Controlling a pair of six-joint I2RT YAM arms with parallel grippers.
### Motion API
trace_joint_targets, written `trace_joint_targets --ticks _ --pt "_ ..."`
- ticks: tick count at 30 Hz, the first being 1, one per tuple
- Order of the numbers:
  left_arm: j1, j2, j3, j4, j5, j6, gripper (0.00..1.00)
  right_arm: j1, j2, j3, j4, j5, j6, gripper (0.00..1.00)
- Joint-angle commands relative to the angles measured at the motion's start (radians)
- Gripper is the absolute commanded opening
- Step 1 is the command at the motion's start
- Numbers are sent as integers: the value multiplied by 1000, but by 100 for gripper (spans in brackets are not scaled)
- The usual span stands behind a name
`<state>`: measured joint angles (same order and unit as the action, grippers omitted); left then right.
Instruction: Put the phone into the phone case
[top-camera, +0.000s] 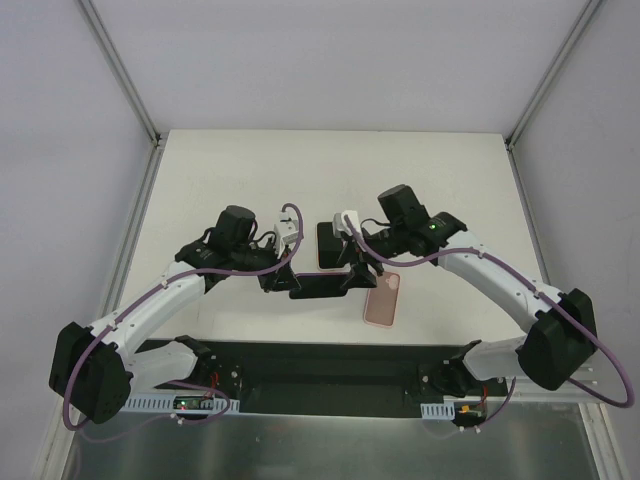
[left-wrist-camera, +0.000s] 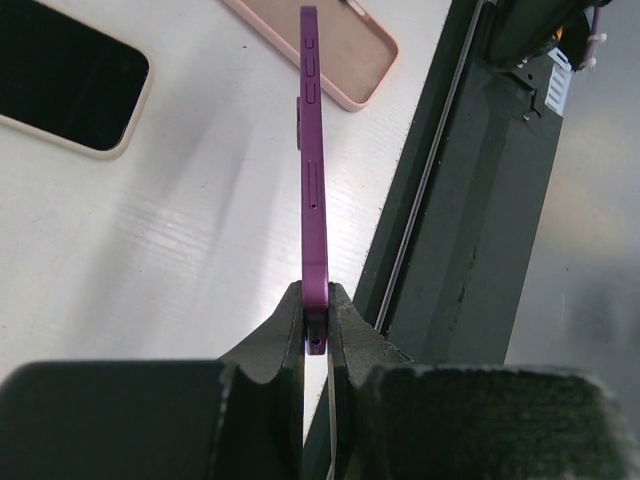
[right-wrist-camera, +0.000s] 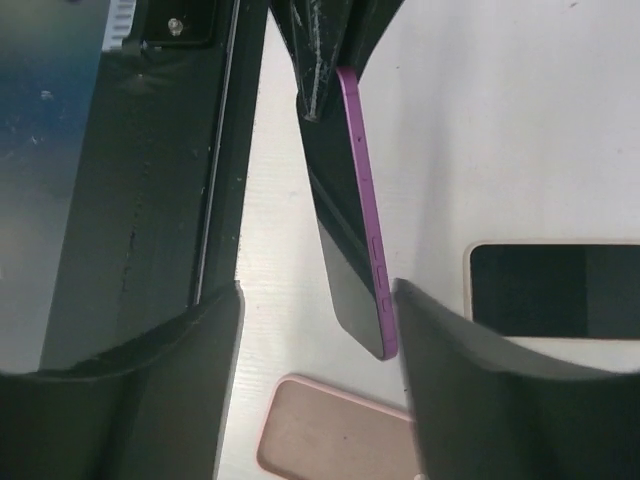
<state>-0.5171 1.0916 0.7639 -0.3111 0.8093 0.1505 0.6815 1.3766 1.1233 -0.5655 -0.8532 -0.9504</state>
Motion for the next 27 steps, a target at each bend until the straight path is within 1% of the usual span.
trace_joint_targets --ticks 1,2,3,4,5,6,7,8,9,10,11,12,13,14,15,16,17,18,19,21,22,23,25,27 --pt "0 -1 -26 110 11 -106 0 -68 -120 -75 191 -107 149 96" --pt "0 -1 -32 134 20 -118 0 -100 -140 -117 237 -104 236 96" --pt "0 2 -38 151 28 -147 0 -112 -184 -138 327 -101 290 96" --pt "0 1 -50 168 27 -149 0 -125 -207 -155 357 -98 327 96" --pt "0 -1 -58 185 22 -188 0 -138 -229 -172 393 -54 428 96" --pt "0 -7 -66 232 18 -237 0 -140 -272 -198 453 -11 482 96" --pt "0 -9 -80 259 14 -267 0 -143 -290 -204 476 40 546 96" --pt "0 -15 -89 291 8 -296 0 -149 -306 -206 489 163 632 96" --pt "0 -19 -97 359 -1 -371 0 -157 -318 -180 463 230 801 96" --pt "0 -21 -121 413 -10 -420 0 -171 -315 -145 413 293 905 96" --pt "0 -24 -138 464 -13 -471 0 -198 -304 -111 338 346 947 96" --pt "0 -24 -155 516 -18 -579 0 -207 -271 -87 228 339 1007 96" --pt "0 -24 -199 655 -28 -638 0 -220 -260 -71 190 321 1018 96" --pt "-1 -22 -227 723 -36 -701 0 -250 -254 -80 162 335 1044 96" --pt "-1 -16 -251 801 -57 -811 0 -273 -260 -98 158 330 1082 96" --pt "-3 -12 -294 899 -73 -856 0 -304 -269 -150 165 329 1158 96" --pt "-6 -9 -311 940 -96 -893 0 -365 -283 -181 168 350 1205 96" --pt "-15 -7 -324 969 -149 -937 0 -396 -309 -209 173 361 1235 96" --pt "-38 -7 -346 989 -188 -950 0 -446 -324 -232 174 382 1280 96" --pt "-76 2 -356 1008 -252 -966 0 -479 -370 -292 171 411 1303 96" --pt "-96 8 -357 1014 -316 -980 0 -497 -385 -307 167 431 1305 96" --pt "-138 20 -356 1039 -341 -996 0 -502 -410 -321 150 447 1299 96" --pt "-182 63 -351 1081 -418 -1054 0 -510 -424 -321 116 509 1291 96" --pt "-245 109 -344 1116 -473 -1112 0 -519 -433 -323 75 537 1297 96"
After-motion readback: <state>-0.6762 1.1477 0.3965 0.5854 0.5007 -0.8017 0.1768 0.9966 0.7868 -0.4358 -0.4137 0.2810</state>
